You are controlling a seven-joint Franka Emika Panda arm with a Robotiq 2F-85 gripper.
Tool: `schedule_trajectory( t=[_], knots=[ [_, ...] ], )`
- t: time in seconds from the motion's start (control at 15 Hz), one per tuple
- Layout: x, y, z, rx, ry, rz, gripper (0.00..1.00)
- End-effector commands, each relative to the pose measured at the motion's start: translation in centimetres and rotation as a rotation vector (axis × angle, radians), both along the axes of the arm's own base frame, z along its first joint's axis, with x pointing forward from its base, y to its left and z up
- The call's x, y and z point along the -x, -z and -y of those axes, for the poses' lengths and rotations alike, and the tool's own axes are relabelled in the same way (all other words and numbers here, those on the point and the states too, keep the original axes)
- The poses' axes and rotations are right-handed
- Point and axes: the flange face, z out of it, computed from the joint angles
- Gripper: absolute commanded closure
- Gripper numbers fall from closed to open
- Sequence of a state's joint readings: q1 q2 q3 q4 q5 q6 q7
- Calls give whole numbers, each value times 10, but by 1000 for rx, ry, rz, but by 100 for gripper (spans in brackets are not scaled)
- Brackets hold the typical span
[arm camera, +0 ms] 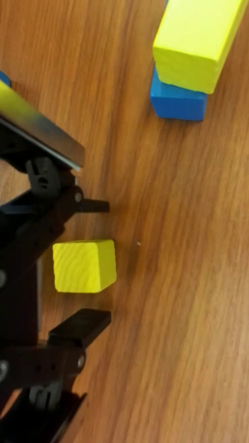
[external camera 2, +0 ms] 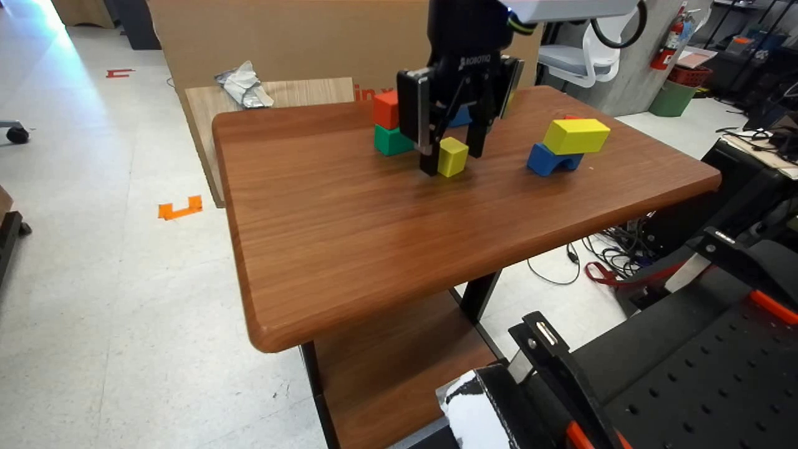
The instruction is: Put the yellow cube on top of the blue block at the back of the table on the right
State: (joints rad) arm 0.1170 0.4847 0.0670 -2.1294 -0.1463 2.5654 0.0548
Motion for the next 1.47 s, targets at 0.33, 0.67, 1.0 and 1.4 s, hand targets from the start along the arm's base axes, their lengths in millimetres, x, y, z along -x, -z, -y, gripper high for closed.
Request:
schedule_trajectory(
  t=[0.33,0.67,1.0,1.4],
  knots=[
    [5,-23,8,-22,-36,17,92],
    [-1,-68,62,-12,16,39,92],
    [-31,-114,118,12,122,129,92],
    [-62,-119,127,25,147,95,92]
  ],
)
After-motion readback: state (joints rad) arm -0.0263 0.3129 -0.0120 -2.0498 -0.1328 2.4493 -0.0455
